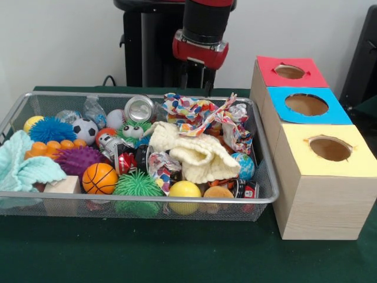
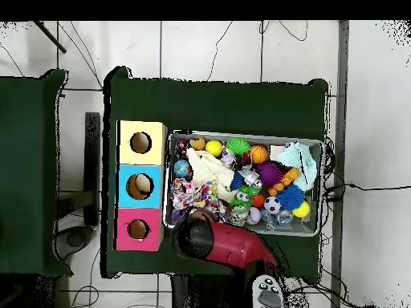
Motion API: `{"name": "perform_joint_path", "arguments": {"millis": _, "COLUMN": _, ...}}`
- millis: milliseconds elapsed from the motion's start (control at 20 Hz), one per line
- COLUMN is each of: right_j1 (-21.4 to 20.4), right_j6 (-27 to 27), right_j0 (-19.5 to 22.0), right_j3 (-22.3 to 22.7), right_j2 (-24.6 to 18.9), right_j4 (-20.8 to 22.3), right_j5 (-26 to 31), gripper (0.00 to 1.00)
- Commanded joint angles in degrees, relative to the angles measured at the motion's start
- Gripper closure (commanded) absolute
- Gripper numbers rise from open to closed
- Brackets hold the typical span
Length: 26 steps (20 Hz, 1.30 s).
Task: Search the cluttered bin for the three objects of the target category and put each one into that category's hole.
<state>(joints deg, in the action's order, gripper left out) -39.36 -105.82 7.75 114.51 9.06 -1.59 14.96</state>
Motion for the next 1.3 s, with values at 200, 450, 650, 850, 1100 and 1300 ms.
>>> {"name": "perform_joint_path", "arguments": {"millis": 200, "right_j1": 7.07, "right_j6": -3.15, "right_j0": 3.15, "right_j3": -9.42, "right_j2": -6.75, "right_j4": 1.66, "right_j5": -2.48, "gripper": 0.00}}
{"name": "perform_joint_path", "arguments": {"millis": 450, "right_j1": 10.57, "right_j6": -3.62, "right_j0": 4.25, "right_j3": -10.26, "right_j2": -8.31, "right_j4": 2.20, "right_j5": -5.72, "gripper": 0.00}}
{"name": "perform_joint_path", "arguments": {"millis": 650, "right_j1": 10.79, "right_j6": -3.56, "right_j0": 4.45, "right_j3": -10.43, "right_j2": -8.51, "right_j4": 2.55, "right_j5": -5.93, "gripper": 0.00}}
{"name": "perform_joint_path", "arguments": {"millis": 850, "right_j1": 10.76, "right_j6": -3.67, "right_j0": 4.41, "right_j3": -10.41, "right_j2": -8.45, "right_j4": 2.93, "right_j5": -6.26, "gripper": 0.00}}
{"name": "perform_joint_path", "arguments": {"millis": 1100, "right_j1": 9.87, "right_j6": -4.49, "right_j0": 4.12, "right_j3": -9.14, "right_j2": -8.12, "right_j4": 3.16, "right_j5": -6.59, "gripper": 0.00}}
{"name": "perform_joint_path", "arguments": {"millis": 1300, "right_j1": 9.75, "right_j6": -4.65, "right_j0": 4.55, "right_j3": -7.99, "right_j2": -8.47, "right_j4": 3.86, "right_j5": -7.88, "gripper": 0.00}}
